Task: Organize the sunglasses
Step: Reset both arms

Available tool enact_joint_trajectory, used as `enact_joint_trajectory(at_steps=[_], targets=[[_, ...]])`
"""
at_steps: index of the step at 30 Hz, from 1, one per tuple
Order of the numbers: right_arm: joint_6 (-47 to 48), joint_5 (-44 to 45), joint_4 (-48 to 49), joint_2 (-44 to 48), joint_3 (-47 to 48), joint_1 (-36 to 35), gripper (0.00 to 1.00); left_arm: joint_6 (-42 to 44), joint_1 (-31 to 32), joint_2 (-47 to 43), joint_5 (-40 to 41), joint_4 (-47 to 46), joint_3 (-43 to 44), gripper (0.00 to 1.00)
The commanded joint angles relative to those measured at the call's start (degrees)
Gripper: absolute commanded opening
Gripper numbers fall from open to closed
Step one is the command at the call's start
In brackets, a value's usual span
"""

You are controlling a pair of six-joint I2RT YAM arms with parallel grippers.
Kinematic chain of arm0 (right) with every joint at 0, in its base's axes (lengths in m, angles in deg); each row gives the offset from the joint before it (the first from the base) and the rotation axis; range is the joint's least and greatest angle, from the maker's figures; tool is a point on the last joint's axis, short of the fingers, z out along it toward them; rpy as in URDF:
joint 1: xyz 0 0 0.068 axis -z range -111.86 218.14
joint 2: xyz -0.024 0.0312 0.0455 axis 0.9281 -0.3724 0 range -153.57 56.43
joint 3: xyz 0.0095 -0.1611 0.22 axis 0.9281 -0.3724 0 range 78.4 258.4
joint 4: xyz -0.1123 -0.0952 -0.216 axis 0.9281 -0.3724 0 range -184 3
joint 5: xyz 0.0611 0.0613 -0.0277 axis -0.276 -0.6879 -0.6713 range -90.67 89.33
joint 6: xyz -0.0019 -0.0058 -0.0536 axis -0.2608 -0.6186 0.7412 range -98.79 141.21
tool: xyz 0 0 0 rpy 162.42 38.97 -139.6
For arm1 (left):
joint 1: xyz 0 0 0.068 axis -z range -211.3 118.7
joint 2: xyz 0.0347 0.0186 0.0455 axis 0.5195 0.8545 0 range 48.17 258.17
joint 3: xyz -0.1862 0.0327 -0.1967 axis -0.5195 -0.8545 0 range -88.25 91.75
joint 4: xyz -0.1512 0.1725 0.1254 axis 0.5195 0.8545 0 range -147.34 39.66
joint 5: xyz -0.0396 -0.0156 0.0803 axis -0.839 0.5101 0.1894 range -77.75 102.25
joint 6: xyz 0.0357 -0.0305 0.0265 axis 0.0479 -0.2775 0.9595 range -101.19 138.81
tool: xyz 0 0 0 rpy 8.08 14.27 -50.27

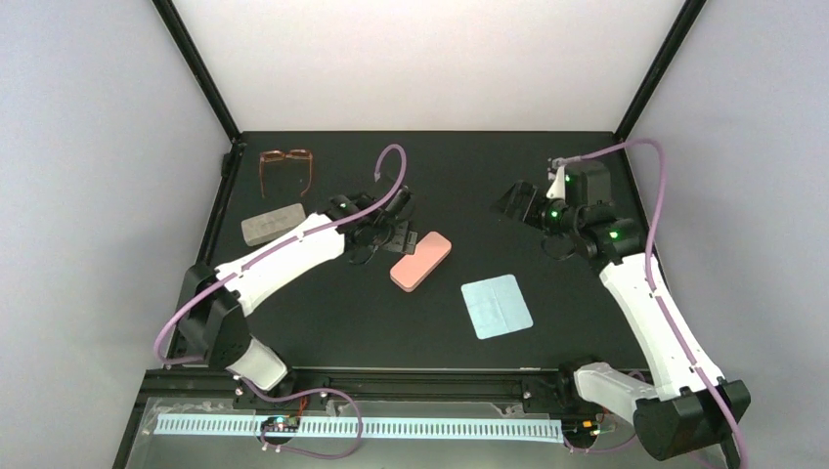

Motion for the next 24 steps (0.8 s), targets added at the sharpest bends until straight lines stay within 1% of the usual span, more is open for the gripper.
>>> enact_joint_trajectory(at_steps=[1,5,8,10,13,16,18,20,22,24], targets=[[2.8,11.9,0.9,2.4,3.7,0.3,1.00,3.2,-0.4,-6.3,5.2,-5.1,-3.6,0.96],[0.8,29.9,4.2,8.4,1.0,0.3,1.00,6.2,-1.2,-14.6,11.3,-12.5,-11.0,0.98],[4.5,37.3,7.9,12.2,-3.3,0.3,1.00,9.5,-2.3,-20.7,16.4,-20.1,-18.1,0.99],[5.7,42.7,7.7,13.0,-4.5,0.3,1.00,12.0,-3.5,-23.8,18.1,-24.3,-23.0,0.99],[7.3,47.4,6.2,12.8,-6.2,0.3,1.00,15.5,-6.5,-26.6,18.8,-28.7,-29.2,0.99],[12.2,46.9,9.5,12.4,-11.0,0.2,1.00,18.1,-11.1,-29.0,19.0,-33.5,-34.9,0.99],[14.7,48.3,14.4,11.2,-14.9,0.2,1.00,21.1,-14.1,-30.3,17.1,-39.4,-39.2,0.99],[19.1,47.4,22.8,9.8,-20.5,0.3,1.00,23.1,-17.1,-29.5,15.1,-44.1,-42.5,0.99],[20.3,51.1,29.0,7.3,-24.4,0.6,1.00,24.1,-20.7,-26.7,12.7,-46.5,-43.8,0.98],[22.4,54.9,33.9,2.4,-26.3,1.2,1.00,25.5,-23.2,-23.6,12.7,-49.7,-44.6,0.98]])
